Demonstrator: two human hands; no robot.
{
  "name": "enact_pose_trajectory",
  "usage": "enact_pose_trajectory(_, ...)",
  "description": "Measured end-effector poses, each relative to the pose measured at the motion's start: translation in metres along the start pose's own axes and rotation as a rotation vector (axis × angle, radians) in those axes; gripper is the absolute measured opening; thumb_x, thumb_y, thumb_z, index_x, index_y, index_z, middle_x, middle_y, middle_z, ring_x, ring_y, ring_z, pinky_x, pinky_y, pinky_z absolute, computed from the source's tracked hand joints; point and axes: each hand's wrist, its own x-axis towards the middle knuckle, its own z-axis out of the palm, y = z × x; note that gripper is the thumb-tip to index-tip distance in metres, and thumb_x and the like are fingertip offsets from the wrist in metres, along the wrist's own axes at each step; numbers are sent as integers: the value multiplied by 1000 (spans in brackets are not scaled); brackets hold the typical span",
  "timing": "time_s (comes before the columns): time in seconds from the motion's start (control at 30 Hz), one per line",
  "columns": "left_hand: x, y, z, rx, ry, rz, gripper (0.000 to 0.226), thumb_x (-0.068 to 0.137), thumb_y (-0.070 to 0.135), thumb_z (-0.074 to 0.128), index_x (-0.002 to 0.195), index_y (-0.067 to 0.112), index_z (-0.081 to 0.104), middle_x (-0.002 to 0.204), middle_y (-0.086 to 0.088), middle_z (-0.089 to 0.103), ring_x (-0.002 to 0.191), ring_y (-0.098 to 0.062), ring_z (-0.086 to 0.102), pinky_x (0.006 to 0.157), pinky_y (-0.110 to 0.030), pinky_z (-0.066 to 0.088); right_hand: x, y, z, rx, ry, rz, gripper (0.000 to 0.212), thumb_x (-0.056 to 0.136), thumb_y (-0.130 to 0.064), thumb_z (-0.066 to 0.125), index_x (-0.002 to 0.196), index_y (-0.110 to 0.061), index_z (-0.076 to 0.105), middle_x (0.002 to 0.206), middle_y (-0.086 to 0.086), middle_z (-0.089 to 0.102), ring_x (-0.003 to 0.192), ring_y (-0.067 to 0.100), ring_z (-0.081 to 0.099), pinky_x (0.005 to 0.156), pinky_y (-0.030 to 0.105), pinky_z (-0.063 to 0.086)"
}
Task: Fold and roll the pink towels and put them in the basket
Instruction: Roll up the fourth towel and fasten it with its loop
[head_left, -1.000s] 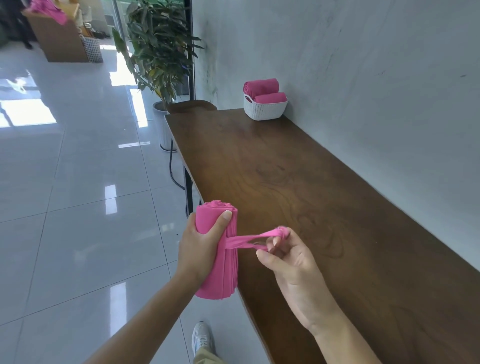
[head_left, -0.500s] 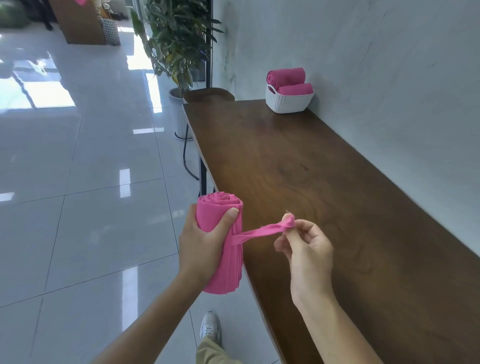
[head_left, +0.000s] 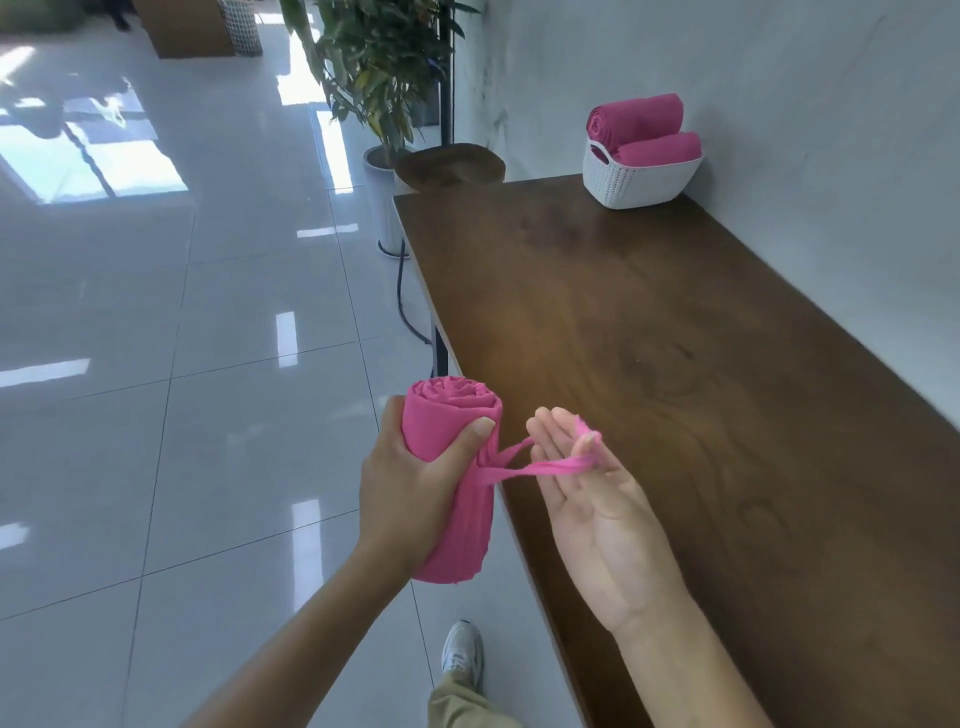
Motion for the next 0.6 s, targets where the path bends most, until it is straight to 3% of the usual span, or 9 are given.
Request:
enact_pose_trajectory(0.1,27,4,0,75,-65,28,65,65,77,68,116,39,56,97,15,68,84,-16,71,67,-39,64,28,-1,1,-167,-65,4,81,73,-31,74,147,-13,45,136,-3,65,128,10,59,106,20,44)
enact_pose_trajectory(0.17,46,9,-2,143,-139,58,65,66,76,66,118,40,55,99,16,68,85,-15,71,69,-38,64,47,-2,2,-185,-82,-7,83,74,-30,74,148,-11,43,134,-4,66,128,10,59,106,19,44)
enact_pose_trajectory(0.33,87,23,-2,237,-413,141,63,74,76,63,124,39,54,108,16,69,95,-12,70,79,-37,62,88,-10,17,-355,-229,-55,59,84,-24,70,139,-8,53,130,13,65,125,28,61,108,44,48)
enact_pose_trajectory(0.5,119,24,-19,291,-676,88,55,87,68,59,134,47,41,123,19,62,111,-11,65,92,-39,58,126,-19,22,-499,-167,-50,106,62,-57,90,148,-16,44,139,3,61,131,21,57,111,48,45)
enact_pose_trajectory(0.6,137,29,-23,439,-744,153,53,89,72,53,133,46,41,120,20,61,105,-7,64,90,-36,57,137,-18,27,-643,-167,-31,110,55,-64,90,147,-23,45,134,-7,64,127,12,59,107,38,50)
